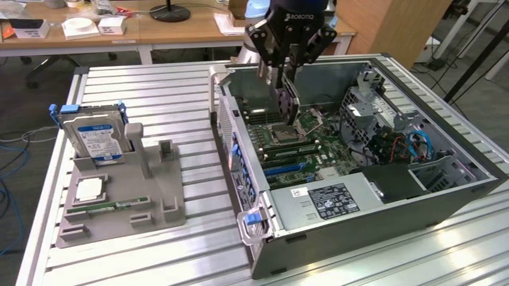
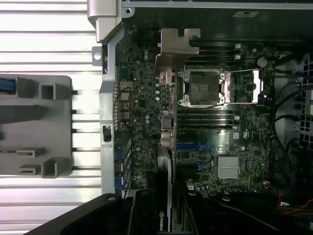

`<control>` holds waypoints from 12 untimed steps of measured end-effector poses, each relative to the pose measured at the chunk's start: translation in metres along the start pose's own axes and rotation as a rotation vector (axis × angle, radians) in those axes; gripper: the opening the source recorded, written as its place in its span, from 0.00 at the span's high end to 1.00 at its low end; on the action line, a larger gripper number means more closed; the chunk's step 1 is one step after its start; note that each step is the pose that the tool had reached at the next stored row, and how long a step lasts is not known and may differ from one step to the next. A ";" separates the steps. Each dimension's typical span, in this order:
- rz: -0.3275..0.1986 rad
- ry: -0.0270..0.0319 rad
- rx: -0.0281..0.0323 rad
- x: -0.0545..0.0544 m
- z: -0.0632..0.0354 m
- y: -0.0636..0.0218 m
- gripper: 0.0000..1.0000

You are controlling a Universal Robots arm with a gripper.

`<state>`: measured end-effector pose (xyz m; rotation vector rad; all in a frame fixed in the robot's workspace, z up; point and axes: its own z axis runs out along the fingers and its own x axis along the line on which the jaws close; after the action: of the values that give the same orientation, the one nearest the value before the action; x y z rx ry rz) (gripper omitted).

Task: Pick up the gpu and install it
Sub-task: 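Pick up the gpu and move the gpu toward the slot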

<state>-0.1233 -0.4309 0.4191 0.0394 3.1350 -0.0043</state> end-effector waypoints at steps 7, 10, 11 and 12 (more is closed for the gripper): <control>0.000 0.0002 0.0001 -0.009 0.0000 0.0002 0.74; 0.000 0.0001 0.0002 -0.012 0.0001 0.0003 0.74; 0.000 0.0002 0.0002 -0.013 0.0001 0.0003 0.74; 0.000 0.0002 0.0002 -0.014 0.0001 0.0003 0.74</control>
<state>-0.1097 -0.4309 0.4192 0.0395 3.1351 -0.0047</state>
